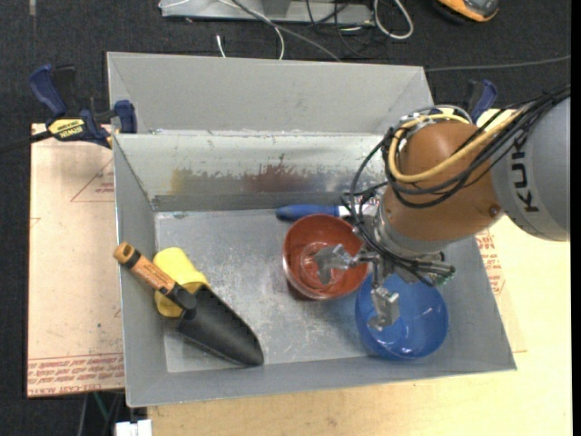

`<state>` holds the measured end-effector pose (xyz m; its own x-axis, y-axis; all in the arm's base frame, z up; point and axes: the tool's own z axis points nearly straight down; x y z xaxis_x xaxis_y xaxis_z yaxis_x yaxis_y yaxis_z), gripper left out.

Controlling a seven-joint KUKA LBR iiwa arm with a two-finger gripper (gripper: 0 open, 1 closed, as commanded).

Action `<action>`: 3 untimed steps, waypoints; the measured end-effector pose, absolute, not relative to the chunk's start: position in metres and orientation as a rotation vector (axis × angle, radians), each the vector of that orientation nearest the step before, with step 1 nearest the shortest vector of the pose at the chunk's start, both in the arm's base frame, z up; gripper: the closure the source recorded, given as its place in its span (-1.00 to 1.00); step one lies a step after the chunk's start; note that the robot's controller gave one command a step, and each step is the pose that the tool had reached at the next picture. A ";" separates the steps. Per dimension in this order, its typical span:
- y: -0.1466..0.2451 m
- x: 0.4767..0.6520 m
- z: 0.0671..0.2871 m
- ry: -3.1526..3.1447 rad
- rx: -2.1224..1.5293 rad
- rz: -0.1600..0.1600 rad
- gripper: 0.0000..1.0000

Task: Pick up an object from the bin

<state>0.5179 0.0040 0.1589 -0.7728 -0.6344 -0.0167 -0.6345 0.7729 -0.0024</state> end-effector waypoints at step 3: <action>0.004 0.538 0.112 2.778 -1.397 -0.004 -1.00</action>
Offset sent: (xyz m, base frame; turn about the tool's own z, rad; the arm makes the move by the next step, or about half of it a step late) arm 0.0035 0.0221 -0.0503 0.0203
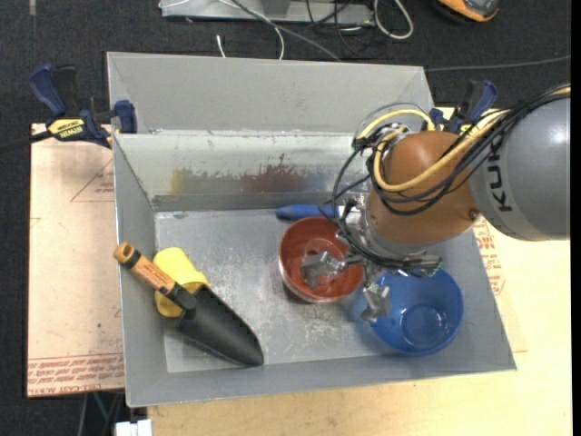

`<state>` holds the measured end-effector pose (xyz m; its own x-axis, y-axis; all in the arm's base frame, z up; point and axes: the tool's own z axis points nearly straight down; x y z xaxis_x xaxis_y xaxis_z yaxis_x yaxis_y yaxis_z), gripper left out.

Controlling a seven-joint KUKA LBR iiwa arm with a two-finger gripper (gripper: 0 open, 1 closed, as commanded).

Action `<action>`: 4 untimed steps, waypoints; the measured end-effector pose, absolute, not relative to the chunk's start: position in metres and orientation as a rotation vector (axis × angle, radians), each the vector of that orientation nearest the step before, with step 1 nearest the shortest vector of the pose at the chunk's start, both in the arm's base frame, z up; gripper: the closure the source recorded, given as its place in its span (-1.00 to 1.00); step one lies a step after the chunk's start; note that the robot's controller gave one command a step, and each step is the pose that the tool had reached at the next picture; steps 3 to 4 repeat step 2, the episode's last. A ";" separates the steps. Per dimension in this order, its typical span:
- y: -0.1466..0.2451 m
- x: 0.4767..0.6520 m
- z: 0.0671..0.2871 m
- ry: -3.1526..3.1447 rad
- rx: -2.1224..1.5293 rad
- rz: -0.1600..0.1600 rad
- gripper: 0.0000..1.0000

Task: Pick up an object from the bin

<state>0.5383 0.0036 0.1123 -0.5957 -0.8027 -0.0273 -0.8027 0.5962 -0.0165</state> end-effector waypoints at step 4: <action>-0.039 0.497 0.072 2.791 -1.360 -0.006 1.00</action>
Offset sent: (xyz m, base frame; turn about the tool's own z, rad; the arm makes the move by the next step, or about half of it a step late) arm -0.0422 -0.0442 -0.0423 0.0246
